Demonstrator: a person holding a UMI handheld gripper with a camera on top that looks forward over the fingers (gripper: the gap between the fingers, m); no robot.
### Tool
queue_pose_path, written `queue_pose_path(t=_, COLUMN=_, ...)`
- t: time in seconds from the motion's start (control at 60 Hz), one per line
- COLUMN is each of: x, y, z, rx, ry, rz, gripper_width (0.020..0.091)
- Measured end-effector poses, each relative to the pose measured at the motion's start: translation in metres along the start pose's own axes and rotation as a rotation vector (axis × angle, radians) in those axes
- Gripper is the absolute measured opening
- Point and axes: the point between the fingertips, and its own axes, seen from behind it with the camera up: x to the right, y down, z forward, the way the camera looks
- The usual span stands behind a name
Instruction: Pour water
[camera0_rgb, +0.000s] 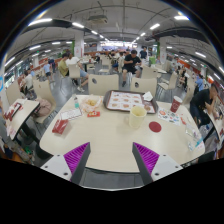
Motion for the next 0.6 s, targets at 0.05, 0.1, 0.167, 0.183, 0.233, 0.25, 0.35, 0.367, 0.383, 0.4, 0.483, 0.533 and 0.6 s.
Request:
queue_pose_path(t=0.05, x=0.008, y=0.000, z=0.000, rx=0.003, ry=0.011, rz=0.006, gripper_width=0.0853)
queue_pose_path(t=0.1, x=0.020, y=0.000, z=0.001, rx=0.009, ry=0.019, rz=0.008, gripper_width=0.0852)
queue_pose_path(t=0.167, x=0.040, y=0.001, z=0.002, rx=0.015, ry=0.032, rz=0.012, gripper_width=0.0856)
queue_pose_path(t=0.183, x=0.046, y=0.001, z=0.002, rx=0.014, ry=0.036, rz=0.012, gripper_width=0.0852)
queue_pose_path(t=0.233, x=0.066, y=0.004, z=0.003, rx=0.021, ry=0.047, rz=0.017, gripper_width=0.0852)
queue_pose_path(t=0.25, x=0.073, y=0.005, z=0.003, rx=0.023, ry=0.050, rz=0.019, gripper_width=0.0852)
queue_pose_path(t=0.35, x=0.119, y=0.013, z=0.007, rx=0.030, ry=0.071, rz=0.026, gripper_width=0.0854)
queue_pose_path(t=0.367, x=0.128, y=0.015, z=0.007, rx=0.031, ry=0.076, rz=0.028, gripper_width=0.0858)
queue_pose_path(t=0.383, x=0.137, y=0.018, z=0.008, rx=0.030, ry=0.082, rz=0.028, gripper_width=0.0856)
queue_pose_path(t=0.4, x=0.147, y=0.021, z=0.009, rx=0.028, ry=0.088, rz=0.030, gripper_width=0.0854)
queue_pose_path(t=0.483, x=0.196, y=0.034, z=0.011, rx=0.031, ry=0.113, rz=0.040, gripper_width=0.0854)
queue_pose_path(t=0.533, x=0.228, y=0.042, z=0.011, rx=0.035, ry=0.129, rz=0.052, gripper_width=0.0852)
queue_pose_path(t=0.6, x=0.273, y=0.053, z=0.011, rx=0.048, ry=0.152, rz=0.064, gripper_width=0.0854)
